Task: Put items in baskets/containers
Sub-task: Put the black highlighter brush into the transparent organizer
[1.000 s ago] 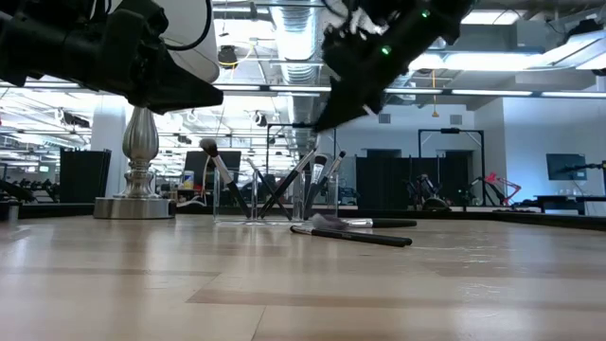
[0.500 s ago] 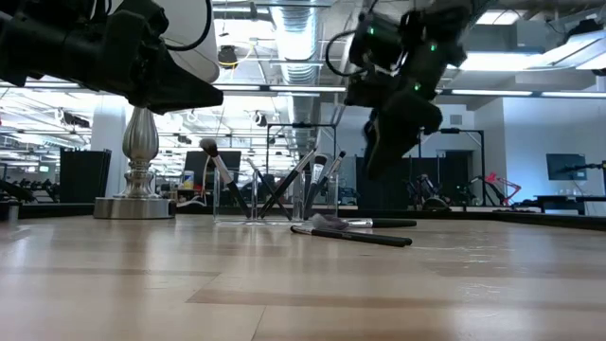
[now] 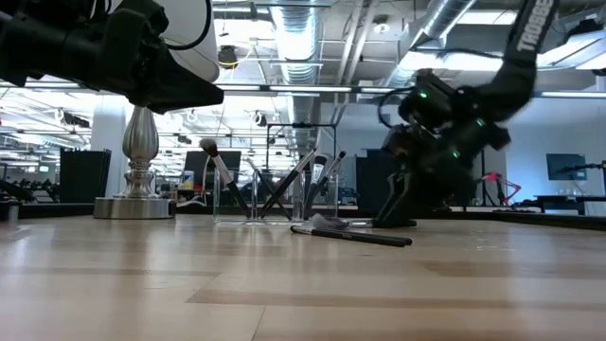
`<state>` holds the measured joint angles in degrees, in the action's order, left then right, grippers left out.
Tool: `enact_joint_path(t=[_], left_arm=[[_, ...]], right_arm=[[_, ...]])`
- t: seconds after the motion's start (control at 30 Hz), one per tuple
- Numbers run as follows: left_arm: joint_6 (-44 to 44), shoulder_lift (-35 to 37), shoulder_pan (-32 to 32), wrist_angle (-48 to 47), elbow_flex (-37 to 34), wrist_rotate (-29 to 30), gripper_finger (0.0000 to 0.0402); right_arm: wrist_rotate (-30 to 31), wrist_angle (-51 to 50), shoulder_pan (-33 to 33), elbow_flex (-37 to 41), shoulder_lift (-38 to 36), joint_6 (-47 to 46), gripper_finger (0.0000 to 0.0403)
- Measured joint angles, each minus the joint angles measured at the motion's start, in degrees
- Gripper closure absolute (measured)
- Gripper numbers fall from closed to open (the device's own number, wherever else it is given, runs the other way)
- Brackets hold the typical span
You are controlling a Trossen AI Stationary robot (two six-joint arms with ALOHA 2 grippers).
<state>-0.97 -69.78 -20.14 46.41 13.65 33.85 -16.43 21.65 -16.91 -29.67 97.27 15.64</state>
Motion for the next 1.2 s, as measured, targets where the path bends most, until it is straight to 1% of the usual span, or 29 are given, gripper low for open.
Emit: enact_joint_path(t=[0.1,0.2,0.27,0.33,0.47,0.53,0.57,0.67,0.7,0.77,0.83,0.87,0.93,1.0,1.07,1.13,1.2], left_arm=[[0.0,0.0,0.0,0.05,0.0,0.0,0.0298],[0.0,0.0,0.29,0.31,0.0,-0.02,0.0298],[0.9,0.0,0.41,0.42,0.0,0.04,0.0298],[2.44,0.0,0.38,0.57,0.0,0.03,0.0298],[6.87,0.0,0.35,0.68,0.0,0.0,0.0298],[7.56,0.0,0.39,0.79,0.0,-1.08,0.0298],[7.51,0.0,0.39,0.88,0.0,-3.19,0.0298],[7.67,-0.02,0.33,1.36,0.0,-12.56,0.0298],[8.34,-0.02,0.25,1.36,-0.01,-15.23,0.0298],[10.64,-0.02,-0.04,1.52,0.0,-18.56,0.0298],[12.51,-0.02,-0.6,1.62,0.0,-19.17,0.0298],[12.94,-0.02,-0.94,1.62,-0.02,-19.3,0.0297],[12.99,-0.02,-1.59,1.62,0.0,-19.32,0.0294],[12.98,-0.02,-1.83,1.62,-0.02,-19.38,0.0286],[13.0,-0.02,-1.81,1.62,0.0,-19.38,0.0274],[14.27,-0.02,-1.75,1.63,0.0,-19.32,0.0258],[17.57,-0.02,-1.77,1.57,0.0,-19.34,0.0242]], right_arm=[[-0.17,12.02,-0.04,3.67,5.14,-0.33,0.0239],[-1.31,25.41,-0.07,5.43,12.09,-0.61,0.0242],[-1.83,33.67,-0.07,6.39,15.84,-0.93,0.0255],[-2.08,38.27,0.0,7.07,17.7,-0.98,0.0282],[-2.2,37.28,0.29,7.19,17.05,-1.15,0.0369],[-2.31,37.13,0.97,7.19,16.8,-3.6,0.037],[-1.96,37.24,1.67,7.2,16.59,-5.67,0.037],[0.93,37.35,5.63,7.39,14.84,-11.48,0.0368],[2.59,37.24,7.56,7.45,13.96,-12.74,0.0368],[5.64,34.95,12.68,6.95,11.65,-15.1,0.0369],[7.77,31.52,17.88,5.33,9.58,-16.27,0.0369],[9.8,29.97,20.55,4.14,8.59,-16.95,0.0369],[16.75,26.24,25.51,1.53,7.81,-17.61,0.0369],[26.43,23.34,29.99,-1.33,8.22,-17.46,0.0369],[35.48,23.05,33.42,-4.61,8.76,-15.57,0.0366],[41.82,23.14,35.19,-7.96,9.87,-11.97,0.0361],[46.9,22.68,36.04,-11.11,10.98,-7.79,0.036]])
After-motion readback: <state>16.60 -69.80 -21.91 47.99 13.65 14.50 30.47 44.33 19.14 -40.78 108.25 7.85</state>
